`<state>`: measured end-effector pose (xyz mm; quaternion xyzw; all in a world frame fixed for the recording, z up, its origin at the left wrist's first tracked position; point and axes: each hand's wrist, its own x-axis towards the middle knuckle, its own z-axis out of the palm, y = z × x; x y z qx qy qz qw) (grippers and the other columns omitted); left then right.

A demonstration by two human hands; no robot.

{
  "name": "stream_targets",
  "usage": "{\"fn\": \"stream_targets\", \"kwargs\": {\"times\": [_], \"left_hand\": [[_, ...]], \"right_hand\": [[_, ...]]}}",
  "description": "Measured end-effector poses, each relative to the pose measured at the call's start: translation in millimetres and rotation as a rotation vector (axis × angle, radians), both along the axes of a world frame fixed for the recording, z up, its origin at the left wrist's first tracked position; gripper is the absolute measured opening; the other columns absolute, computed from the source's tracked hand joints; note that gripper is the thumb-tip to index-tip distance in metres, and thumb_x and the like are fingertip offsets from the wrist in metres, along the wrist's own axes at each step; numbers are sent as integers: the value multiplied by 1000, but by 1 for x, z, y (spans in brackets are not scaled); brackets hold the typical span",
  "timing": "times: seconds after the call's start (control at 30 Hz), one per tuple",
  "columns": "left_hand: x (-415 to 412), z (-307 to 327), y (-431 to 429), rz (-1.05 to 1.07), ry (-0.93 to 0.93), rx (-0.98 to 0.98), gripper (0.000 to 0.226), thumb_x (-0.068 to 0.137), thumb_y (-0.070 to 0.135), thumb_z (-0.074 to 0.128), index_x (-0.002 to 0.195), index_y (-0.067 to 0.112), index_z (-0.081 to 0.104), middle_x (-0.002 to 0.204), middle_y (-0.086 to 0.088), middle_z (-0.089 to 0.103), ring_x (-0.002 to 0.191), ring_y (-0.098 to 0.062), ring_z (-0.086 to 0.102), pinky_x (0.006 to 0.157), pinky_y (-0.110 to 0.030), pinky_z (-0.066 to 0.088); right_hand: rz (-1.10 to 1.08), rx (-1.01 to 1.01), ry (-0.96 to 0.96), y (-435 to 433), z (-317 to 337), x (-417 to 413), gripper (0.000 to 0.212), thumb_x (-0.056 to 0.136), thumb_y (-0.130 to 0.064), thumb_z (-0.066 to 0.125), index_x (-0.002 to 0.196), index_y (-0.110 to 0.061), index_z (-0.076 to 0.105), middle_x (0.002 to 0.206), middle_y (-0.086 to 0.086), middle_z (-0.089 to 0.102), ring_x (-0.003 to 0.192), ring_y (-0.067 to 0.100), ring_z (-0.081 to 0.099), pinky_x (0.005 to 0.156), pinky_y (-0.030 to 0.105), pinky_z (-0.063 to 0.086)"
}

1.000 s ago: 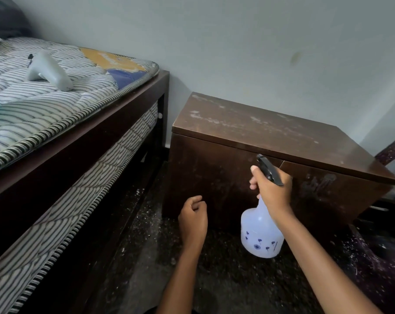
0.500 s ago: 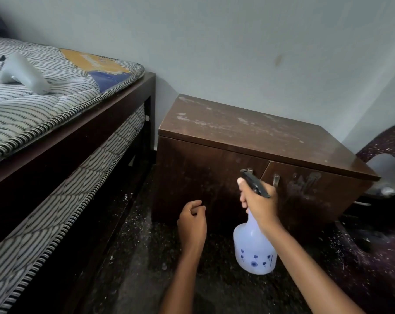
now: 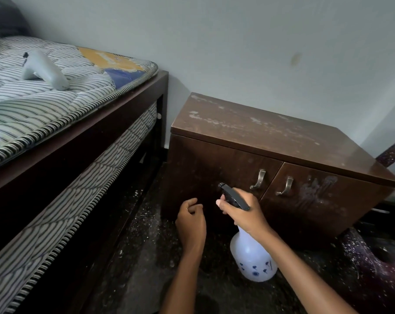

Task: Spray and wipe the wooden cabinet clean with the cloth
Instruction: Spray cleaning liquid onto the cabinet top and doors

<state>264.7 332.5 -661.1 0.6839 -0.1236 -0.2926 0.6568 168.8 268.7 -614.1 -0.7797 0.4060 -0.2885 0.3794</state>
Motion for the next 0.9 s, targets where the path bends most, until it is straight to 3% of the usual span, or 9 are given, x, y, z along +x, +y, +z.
{"fn": "stream_targets", "kwargs": {"times": [0.1,0.23,0.4,0.6,0.7,0.8,0.9], "left_hand": [[4,-2,2,12,24,-19,24,93,5,49,109,15,63,95,1,67,97,-20,64,86,-32,50],[7,-3,4,10,38,-24,23,95,8,47,111,18,61,100,2,67,97,-16,63,80,-26,47],[5,-4,2,6,53,-22,21,95,8,47,105,21,60,101,0,68,96,-16,63,76,-25,44],[-2,-8,-4,-25,59,-10,21,95,9,48,108,18,62,101,0,68,95,-15,63,75,-24,44],[-8,-9,-7,-46,68,2,21,97,11,47,110,17,62,100,3,67,95,-14,62,76,-25,44],[-13,-10,-10,-54,81,4,21,97,12,46,111,18,61,100,3,66,97,-14,62,81,-27,46],[-17,-8,-11,-69,88,11,22,97,11,46,112,18,61,102,4,66,97,-13,62,82,-27,46]], "right_hand": [[-101,-61,-146,0,-5,3,17,84,-15,68,73,-3,62,61,16,61,55,30,58,49,30,39],[-238,-86,-356,-11,18,-4,22,86,-11,66,65,-13,59,51,2,56,43,12,51,41,24,38],[-322,-37,-436,-23,30,-25,8,87,-9,62,81,-12,66,67,1,67,58,7,65,39,18,43],[-644,49,-547,-37,16,-58,22,85,-17,65,64,-10,61,43,-1,58,38,13,51,37,19,35],[-545,22,-477,-30,13,-70,16,87,-12,64,71,-14,63,53,1,62,46,11,57,36,19,39],[-357,53,-335,-22,1,-70,7,87,-7,63,80,-7,66,64,7,65,54,11,61,37,20,41],[-511,69,-315,-22,-20,-77,20,87,-14,65,68,-7,63,56,8,60,44,10,55,36,20,38]]}}
